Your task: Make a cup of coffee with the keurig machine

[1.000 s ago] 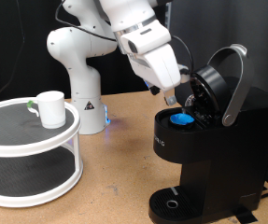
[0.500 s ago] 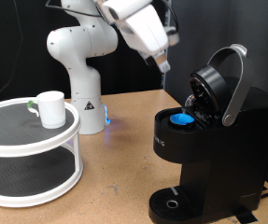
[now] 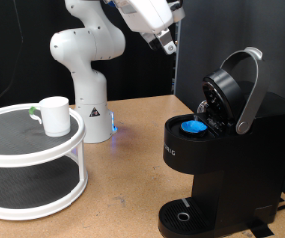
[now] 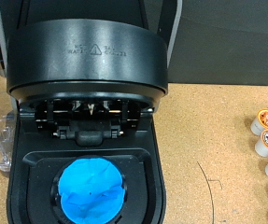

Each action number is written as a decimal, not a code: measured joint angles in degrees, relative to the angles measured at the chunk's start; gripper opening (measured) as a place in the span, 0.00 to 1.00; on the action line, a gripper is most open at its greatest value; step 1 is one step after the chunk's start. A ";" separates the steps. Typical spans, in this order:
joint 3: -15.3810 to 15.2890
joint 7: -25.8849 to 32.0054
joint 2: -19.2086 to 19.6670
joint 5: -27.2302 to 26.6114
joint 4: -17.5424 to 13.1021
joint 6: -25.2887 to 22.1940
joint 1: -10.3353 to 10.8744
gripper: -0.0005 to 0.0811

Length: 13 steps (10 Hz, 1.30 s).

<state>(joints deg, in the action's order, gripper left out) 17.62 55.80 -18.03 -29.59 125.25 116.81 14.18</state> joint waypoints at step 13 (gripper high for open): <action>-6.76 -6.19 3.23 -7.19 -1.83 1.53 4.27 0.99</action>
<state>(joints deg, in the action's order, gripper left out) 10.86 49.62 -14.80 -36.79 123.42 118.34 18.45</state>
